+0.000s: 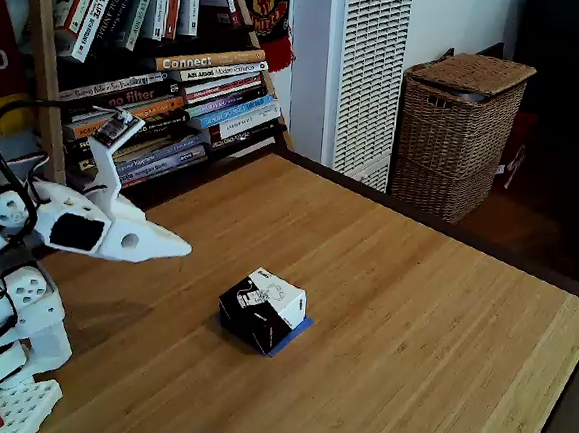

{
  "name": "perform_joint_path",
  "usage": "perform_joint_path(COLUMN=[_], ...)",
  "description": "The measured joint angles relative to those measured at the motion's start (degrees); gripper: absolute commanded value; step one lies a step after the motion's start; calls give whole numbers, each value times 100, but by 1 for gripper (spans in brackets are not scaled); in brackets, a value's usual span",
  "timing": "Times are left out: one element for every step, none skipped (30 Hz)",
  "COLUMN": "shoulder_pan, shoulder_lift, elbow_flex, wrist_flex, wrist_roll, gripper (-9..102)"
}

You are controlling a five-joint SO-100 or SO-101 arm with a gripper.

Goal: Push the box on top of the target

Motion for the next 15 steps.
perform_joint_path(shoulder_pan=[0,0,0,0,9,9,9,9,0,-9,-18,-26,-35,-35,-44], shoulder_lift=[26,44,44,53,53,53,53,70,97,97,105,123,132,132,132], elbow_flex=[0,0,0,9,35,53,88,158,220,255,290,308,334,360,360], wrist_flex=[9,9,9,0,-9,-35,-70,-97,-132,-167,-202,-211,-211,-211,-211], wrist_roll=[0,0,0,0,0,0,0,18,44,53,53,53,53,53,53], gripper=[0,0,0,0,0,0,0,0,0,0,0,0,0,0,0])
